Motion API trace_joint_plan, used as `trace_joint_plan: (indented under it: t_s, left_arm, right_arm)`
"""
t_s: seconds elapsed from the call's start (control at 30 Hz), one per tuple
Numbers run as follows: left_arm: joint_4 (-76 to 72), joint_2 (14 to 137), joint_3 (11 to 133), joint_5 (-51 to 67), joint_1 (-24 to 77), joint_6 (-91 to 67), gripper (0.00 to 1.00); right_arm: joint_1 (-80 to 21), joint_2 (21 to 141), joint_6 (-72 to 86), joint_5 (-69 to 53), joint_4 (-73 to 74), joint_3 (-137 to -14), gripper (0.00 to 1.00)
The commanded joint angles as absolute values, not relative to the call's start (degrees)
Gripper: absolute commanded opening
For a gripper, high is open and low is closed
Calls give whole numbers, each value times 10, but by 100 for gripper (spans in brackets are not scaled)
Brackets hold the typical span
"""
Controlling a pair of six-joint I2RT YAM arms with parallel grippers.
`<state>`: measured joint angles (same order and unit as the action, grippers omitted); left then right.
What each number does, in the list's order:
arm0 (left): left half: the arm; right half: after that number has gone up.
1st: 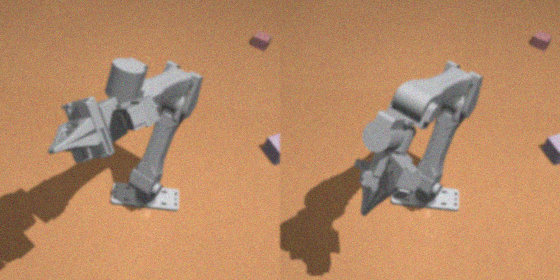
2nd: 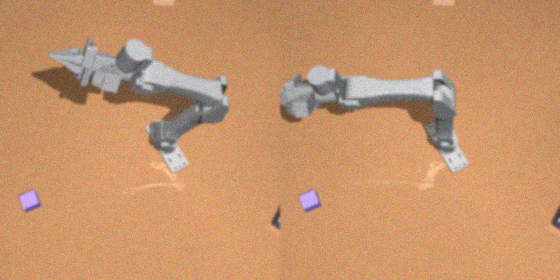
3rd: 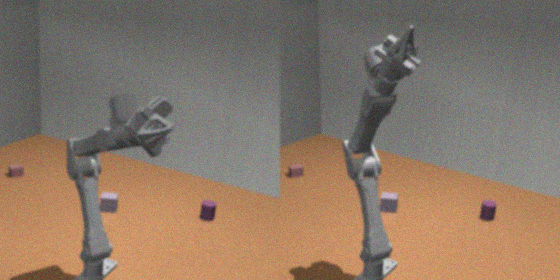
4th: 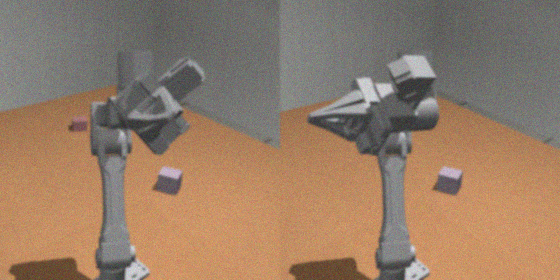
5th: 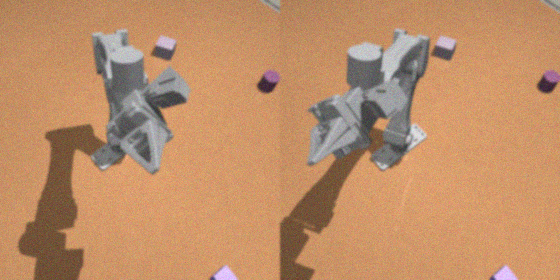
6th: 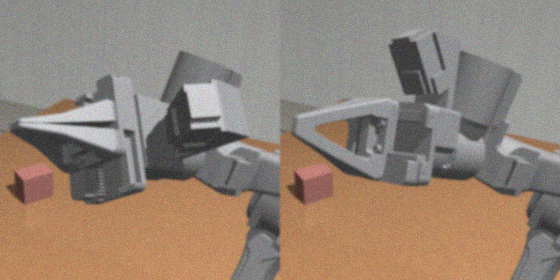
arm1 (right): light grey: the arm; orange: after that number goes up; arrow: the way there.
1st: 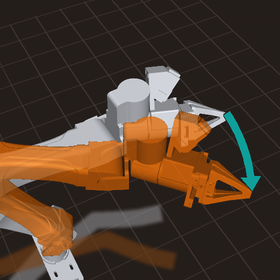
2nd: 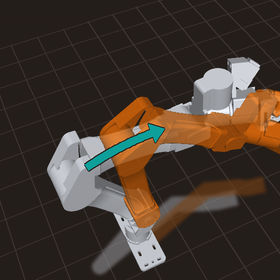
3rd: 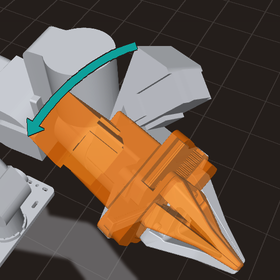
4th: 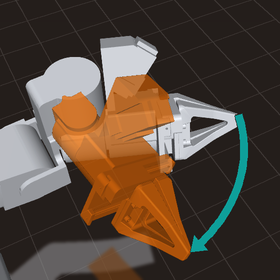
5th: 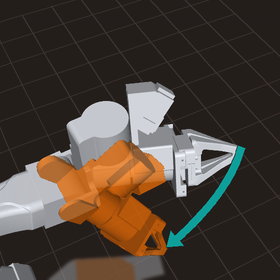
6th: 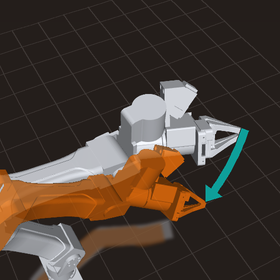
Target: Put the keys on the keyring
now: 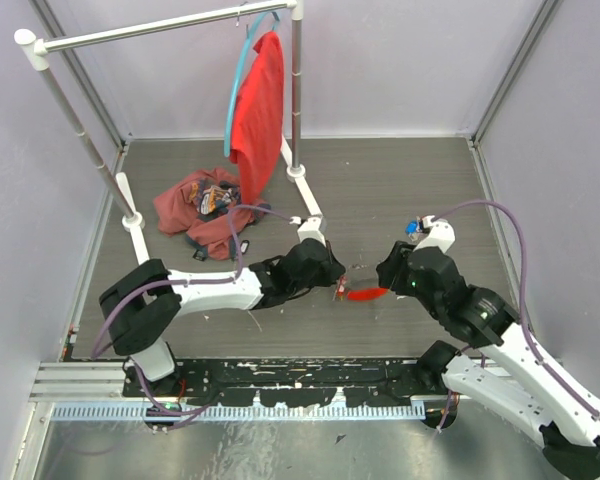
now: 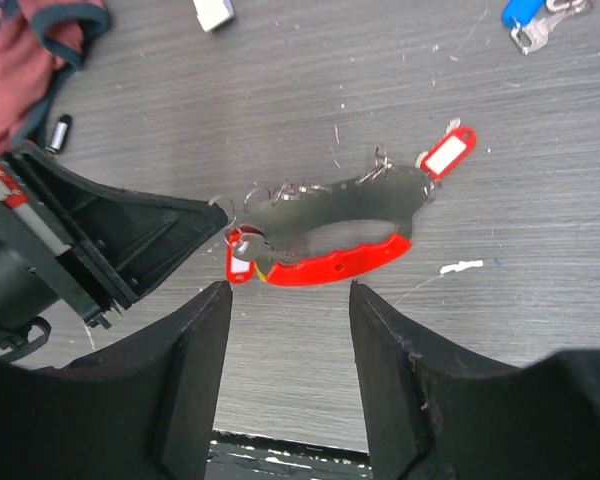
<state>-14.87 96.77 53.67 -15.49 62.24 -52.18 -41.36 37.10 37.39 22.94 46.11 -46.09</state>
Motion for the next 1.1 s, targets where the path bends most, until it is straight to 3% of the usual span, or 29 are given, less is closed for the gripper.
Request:
trace_joint_plan:
  t_s: [0.0, 0.27, 0.6, 0.87, 0.93, 1.07]
  left_arm:
    - [-62, 928, 588, -128, 620, -375, 0]
    - [38, 841, 634, -71, 620, -186, 0]
    - [250, 753, 737, 6, 620, -33, 0]
    - [308, 653, 751, 52, 620, -6, 0]
    - [314, 636, 752, 50, 620, -2, 0]
    - [328, 614, 760, 71, 620, 6, 0]
  right_arm:
    - [-414, 324, 357, 253, 438, -486, 56]
    - [-415, 250, 329, 249, 407, -476, 56]
    - [-415, 256, 272, 164, 341, -500, 59]
    - [-415, 330, 192, 38, 303, -549, 77]
    - [-415, 355, 179, 19, 311, -570, 74]
    - [-415, 384, 128, -83, 297, -592, 60]
